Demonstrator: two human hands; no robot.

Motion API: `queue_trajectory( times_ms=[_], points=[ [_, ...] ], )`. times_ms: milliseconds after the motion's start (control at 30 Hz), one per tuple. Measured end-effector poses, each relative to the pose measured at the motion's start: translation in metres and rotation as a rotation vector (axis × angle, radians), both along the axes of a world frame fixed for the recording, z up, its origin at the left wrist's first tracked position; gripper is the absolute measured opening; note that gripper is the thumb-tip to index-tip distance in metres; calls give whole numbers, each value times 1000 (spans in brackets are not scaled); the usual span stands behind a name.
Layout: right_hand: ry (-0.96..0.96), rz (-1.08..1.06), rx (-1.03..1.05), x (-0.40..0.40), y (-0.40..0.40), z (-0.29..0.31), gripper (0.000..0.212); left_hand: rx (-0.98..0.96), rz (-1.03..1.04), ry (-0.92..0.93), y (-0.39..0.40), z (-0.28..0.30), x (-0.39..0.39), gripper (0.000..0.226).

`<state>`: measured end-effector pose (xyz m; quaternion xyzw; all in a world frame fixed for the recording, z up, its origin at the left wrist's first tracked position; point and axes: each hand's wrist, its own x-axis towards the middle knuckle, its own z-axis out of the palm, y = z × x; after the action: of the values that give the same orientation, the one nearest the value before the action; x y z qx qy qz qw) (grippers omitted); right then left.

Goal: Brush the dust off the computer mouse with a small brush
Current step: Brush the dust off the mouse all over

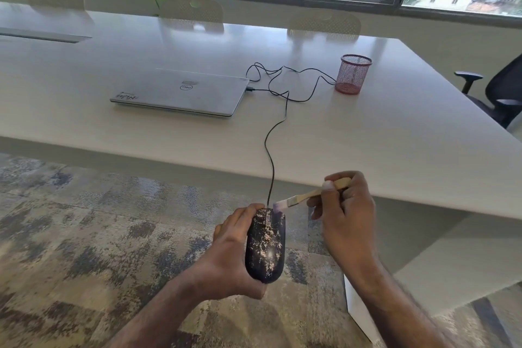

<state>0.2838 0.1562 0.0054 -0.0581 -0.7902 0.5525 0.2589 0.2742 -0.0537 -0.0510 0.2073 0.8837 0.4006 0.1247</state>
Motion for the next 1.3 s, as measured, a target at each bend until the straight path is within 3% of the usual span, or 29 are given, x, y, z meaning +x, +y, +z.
queue_trajectory(
  times_ms=[167,333,500,733,1300],
  points=[
    [-27,-35,89,-3,2,-5,21,-1,-7,6,1,-3,-1,131],
    [7,-22,-10,-2,3,-4,12,2,-14,25,3,-5,-3,128],
    [-45,-39,40,1,7,-5,23,11,-12,38,3,-6,-4,127],
    [-34,3,-115,4,11,-5,19,14,3,19,3,-5,-4,130],
    [-14,-47,-58,10,17,-6,22,10,9,19,2,0,-2,129]
  ],
)
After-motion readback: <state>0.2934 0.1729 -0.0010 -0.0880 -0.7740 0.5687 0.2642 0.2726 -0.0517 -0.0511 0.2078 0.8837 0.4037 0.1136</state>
